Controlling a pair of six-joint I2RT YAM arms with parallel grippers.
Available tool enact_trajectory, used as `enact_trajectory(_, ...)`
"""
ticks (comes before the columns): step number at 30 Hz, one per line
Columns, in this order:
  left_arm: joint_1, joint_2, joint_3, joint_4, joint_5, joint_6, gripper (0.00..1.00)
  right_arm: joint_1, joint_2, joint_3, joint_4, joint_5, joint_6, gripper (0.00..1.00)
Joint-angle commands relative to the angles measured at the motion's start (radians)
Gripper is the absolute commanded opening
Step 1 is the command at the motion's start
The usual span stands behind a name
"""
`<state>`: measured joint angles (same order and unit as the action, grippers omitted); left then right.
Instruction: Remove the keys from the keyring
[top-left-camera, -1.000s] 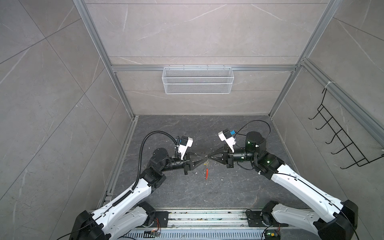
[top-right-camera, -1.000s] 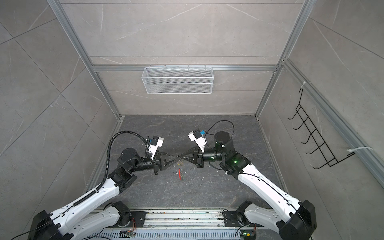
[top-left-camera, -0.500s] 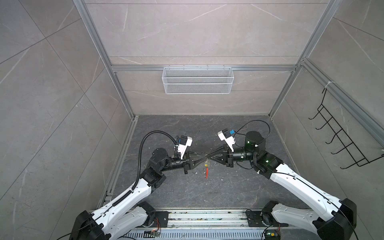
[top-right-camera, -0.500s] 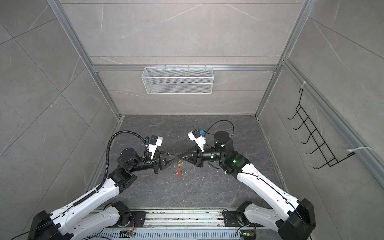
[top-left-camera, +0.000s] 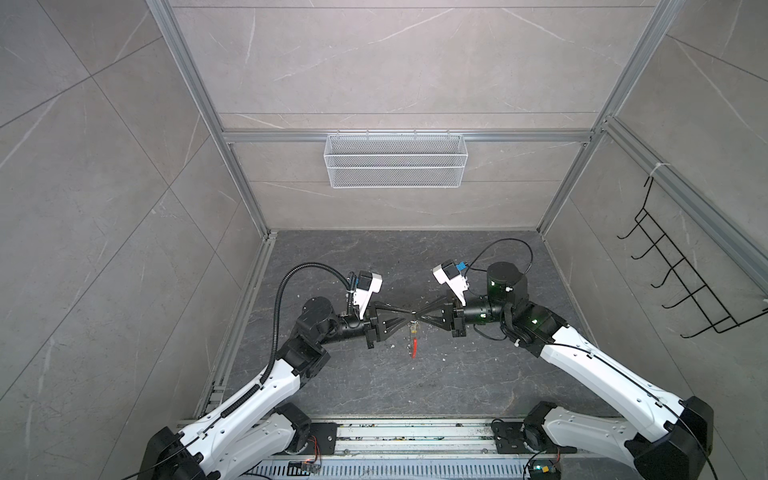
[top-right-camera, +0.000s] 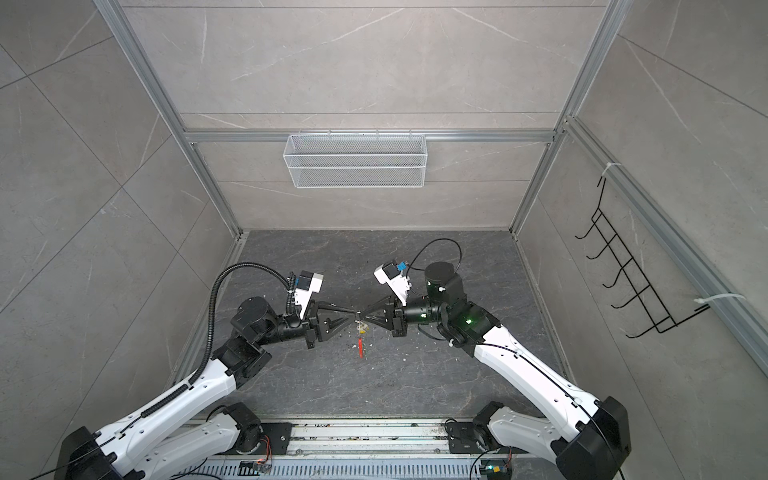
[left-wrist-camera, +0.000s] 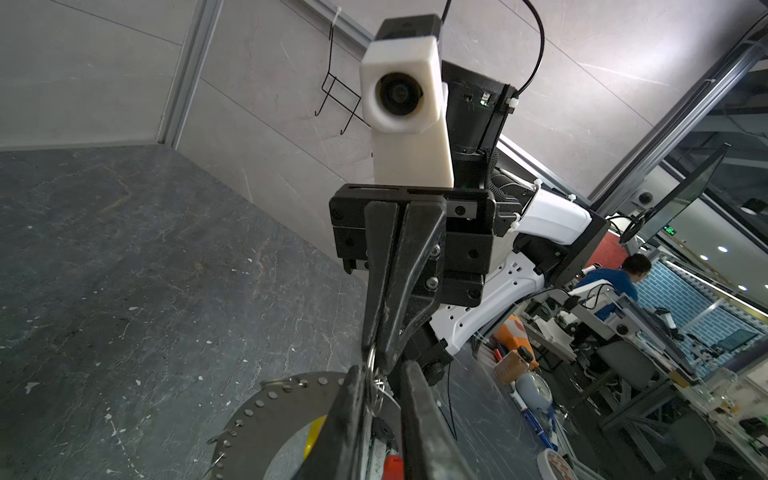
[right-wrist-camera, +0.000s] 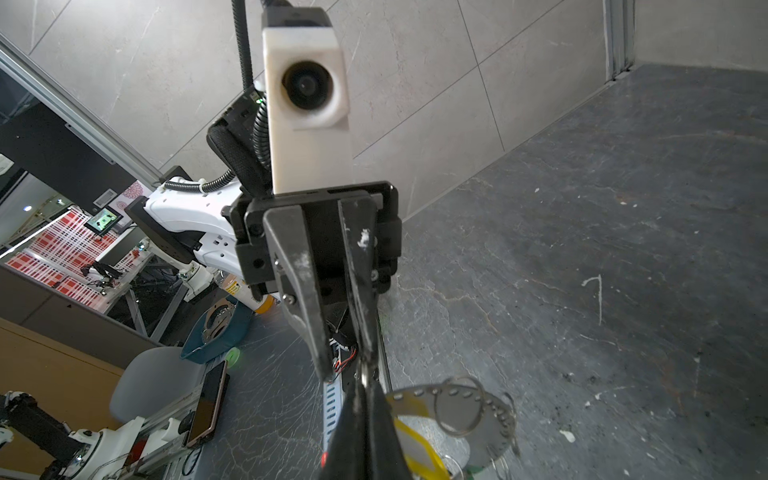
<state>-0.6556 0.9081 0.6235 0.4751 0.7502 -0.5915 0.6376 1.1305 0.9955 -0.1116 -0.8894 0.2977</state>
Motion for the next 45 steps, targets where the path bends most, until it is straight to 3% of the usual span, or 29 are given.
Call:
enact_trajectory(1, 0.004, -0.026, -0.005, -0.006, -0.01, 0.021, 0.21, 0.007, -0.012, 0.049, -0.081, 0.006, -0.064, 0.0)
enact_trajectory(24, 0.004, 0.069, 0.024, 0.063, 0.088, -0.027, 0.17, 0.007, -0.002, 0.095, -0.112, 0.02, -0.091, 0.0)
enact_trajectory(33, 0.004, 0.072, 0.019, 0.092, 0.081, -0.024, 0.0, 0.007, 0.008, 0.103, -0.11, 0.014, -0.086, 0.0)
enact_trajectory(38, 0.004, 0.041, 0.002, 0.116, 0.021, 0.001, 0.0, 0.01, -0.008, 0.096, -0.074, 0.052, -0.042, 0.0)
enact_trajectory(42, 0.003, 0.009, -0.019, 0.163, -0.027, 0.009, 0.0, 0.01, -0.079, 0.06, -0.012, 0.148, -0.004, 0.26)
enact_trajectory(45, 0.002, -0.02, -0.04, 0.199, -0.065, 0.019, 0.0, 0.01, -0.132, 0.035, 0.012, 0.225, 0.002, 0.34)
